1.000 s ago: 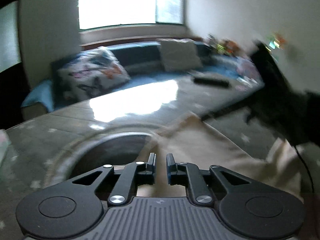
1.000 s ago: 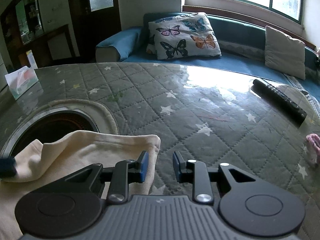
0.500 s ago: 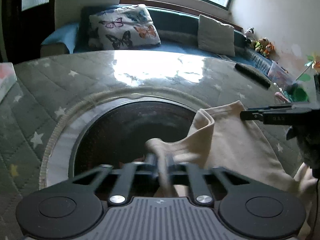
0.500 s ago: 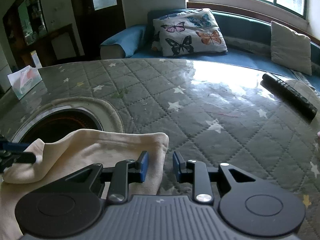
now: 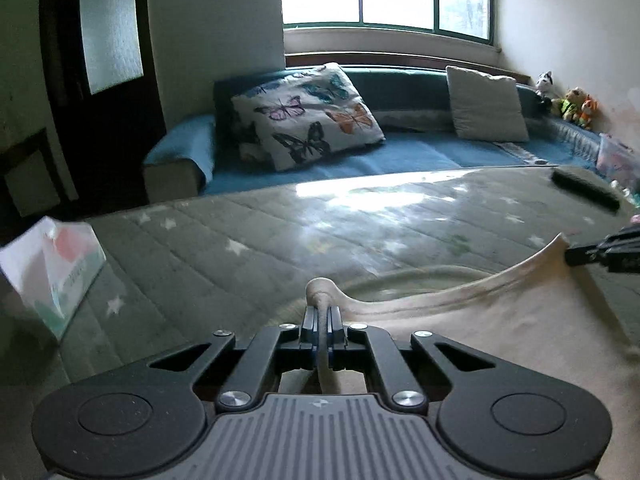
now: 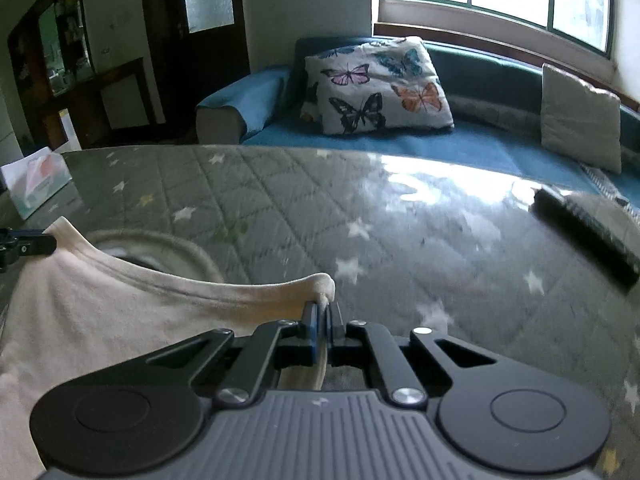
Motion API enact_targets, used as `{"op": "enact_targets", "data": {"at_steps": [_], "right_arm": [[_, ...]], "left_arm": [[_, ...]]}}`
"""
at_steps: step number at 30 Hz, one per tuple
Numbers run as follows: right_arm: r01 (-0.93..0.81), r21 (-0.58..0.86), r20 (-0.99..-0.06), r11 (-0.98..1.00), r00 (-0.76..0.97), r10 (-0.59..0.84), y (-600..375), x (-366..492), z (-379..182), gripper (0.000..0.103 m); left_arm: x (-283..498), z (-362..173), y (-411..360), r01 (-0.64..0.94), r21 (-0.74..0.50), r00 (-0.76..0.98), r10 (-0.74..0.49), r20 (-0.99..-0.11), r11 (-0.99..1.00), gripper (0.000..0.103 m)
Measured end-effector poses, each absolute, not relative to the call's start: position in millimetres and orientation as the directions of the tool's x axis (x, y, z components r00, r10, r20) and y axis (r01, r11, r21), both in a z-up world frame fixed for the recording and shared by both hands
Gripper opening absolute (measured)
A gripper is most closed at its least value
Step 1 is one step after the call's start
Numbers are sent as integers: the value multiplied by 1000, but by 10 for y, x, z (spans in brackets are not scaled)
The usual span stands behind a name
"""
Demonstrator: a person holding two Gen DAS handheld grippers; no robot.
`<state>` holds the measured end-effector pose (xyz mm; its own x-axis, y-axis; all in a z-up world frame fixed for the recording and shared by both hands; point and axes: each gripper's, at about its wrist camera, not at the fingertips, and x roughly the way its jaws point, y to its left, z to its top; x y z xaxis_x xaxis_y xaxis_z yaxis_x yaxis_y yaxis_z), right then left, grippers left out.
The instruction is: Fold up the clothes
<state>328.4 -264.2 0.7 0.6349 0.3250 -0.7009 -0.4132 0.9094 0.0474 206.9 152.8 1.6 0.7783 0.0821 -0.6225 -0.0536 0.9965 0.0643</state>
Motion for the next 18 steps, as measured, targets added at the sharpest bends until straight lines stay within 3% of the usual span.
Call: {"op": "enact_targets", "data": {"at_steps": [9,11,15,18], "right_arm": [[-411,12,-725,912,624,291,-2603,3454,-23,13],[-435,-1,-724,901,621,299,-2601,3331,71,15],[-499,-27,-717,866,614,331,-2552,2956,300,16],[-548,-51,-716,835,603,352,-2465,2614,431,28]], "left_arm": [[2216,-151,1554,-61,85,729,103,-676,995,12],[2158,-119,1523,-51,91,730,99,-676,995,23],[1900,-23,1343,10,106,738,64,-672,994,30],[1658,11,1147,72,116,741,25,-671,991,40]]}}
